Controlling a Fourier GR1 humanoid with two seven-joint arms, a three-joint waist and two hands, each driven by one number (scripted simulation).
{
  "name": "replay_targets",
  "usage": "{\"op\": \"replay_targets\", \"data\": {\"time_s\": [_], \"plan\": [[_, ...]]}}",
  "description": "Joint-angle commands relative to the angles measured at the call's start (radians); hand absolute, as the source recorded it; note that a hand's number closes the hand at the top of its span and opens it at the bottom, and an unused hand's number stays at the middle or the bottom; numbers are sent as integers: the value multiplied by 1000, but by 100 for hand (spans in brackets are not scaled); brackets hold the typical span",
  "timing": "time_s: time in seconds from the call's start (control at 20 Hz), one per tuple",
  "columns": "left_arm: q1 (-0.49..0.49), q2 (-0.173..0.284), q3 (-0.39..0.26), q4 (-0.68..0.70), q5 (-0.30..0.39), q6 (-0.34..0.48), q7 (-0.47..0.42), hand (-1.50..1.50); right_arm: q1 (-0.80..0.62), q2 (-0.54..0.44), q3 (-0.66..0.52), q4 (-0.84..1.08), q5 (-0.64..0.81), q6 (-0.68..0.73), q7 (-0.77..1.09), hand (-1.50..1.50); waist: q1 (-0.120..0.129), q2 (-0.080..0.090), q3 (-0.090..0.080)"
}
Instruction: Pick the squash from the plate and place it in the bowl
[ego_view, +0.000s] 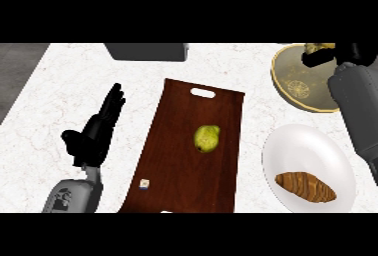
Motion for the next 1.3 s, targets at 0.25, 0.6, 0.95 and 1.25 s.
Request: {"op": "replay_targets", "data": {"time_s": [0.25,0.6,0.95,1.25], "plan": [[-2,-20,-22,-27,-12,11,38,0,38,-42,-159,183,-200,126,-228,-150,-2,0,1],[4,2,13,-26,18,-15,18,0,81,-33,-261,205,-335,136,-519,-150,4,2,2],[-4,1,4,-38,-6,1,51,0,21,-46,-334,127,-424,49,-557,-150,-12,-7,0],[28,14,23,-12,2,-17,7,0,78,-63,-393,91,-549,153,-548,-150,-21,-9,-1]]}}
